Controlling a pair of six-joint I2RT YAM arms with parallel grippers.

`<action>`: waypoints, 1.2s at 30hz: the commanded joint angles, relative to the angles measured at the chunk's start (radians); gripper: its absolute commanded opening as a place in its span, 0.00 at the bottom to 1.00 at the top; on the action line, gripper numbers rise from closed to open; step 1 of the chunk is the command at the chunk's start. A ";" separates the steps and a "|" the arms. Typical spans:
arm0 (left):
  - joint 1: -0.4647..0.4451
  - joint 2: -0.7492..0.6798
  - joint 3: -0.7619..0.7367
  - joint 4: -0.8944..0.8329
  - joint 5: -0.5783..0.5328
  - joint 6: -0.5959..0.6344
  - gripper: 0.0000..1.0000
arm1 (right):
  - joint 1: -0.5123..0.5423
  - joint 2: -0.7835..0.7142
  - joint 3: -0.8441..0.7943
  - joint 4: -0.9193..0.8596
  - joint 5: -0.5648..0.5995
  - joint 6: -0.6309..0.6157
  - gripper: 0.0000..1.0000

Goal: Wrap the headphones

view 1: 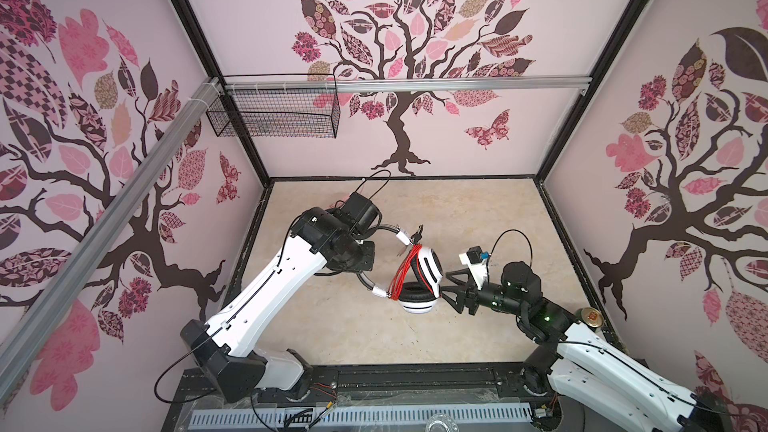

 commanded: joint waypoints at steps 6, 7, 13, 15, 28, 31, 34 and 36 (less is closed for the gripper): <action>-0.001 -0.033 -0.003 0.026 0.072 0.045 0.00 | -0.028 0.049 0.117 -0.051 0.172 0.011 0.68; 0.000 -0.037 -0.013 0.028 0.074 0.049 0.00 | -0.046 0.059 0.124 -0.045 0.150 0.011 0.68; 0.000 -0.077 -0.066 0.067 0.100 0.063 0.00 | -0.097 0.085 0.158 -0.016 0.023 -0.032 0.69; 0.000 -0.086 -0.072 0.069 0.105 0.065 0.00 | -0.098 0.083 0.164 -0.010 -0.007 -0.049 0.69; -0.002 -0.099 -0.107 0.094 0.158 0.063 0.00 | -0.098 0.166 0.210 0.072 -0.102 -0.026 0.68; -0.004 -0.099 -0.113 0.094 0.163 0.064 0.00 | -0.098 0.183 0.224 0.082 -0.103 -0.020 0.67; -0.010 -0.097 -0.120 0.098 0.166 0.064 0.00 | -0.098 0.201 0.242 0.088 -0.108 -0.018 0.66; -0.019 -0.097 -0.122 0.098 0.166 0.063 0.00 | -0.098 0.210 0.247 0.103 -0.115 -0.010 0.64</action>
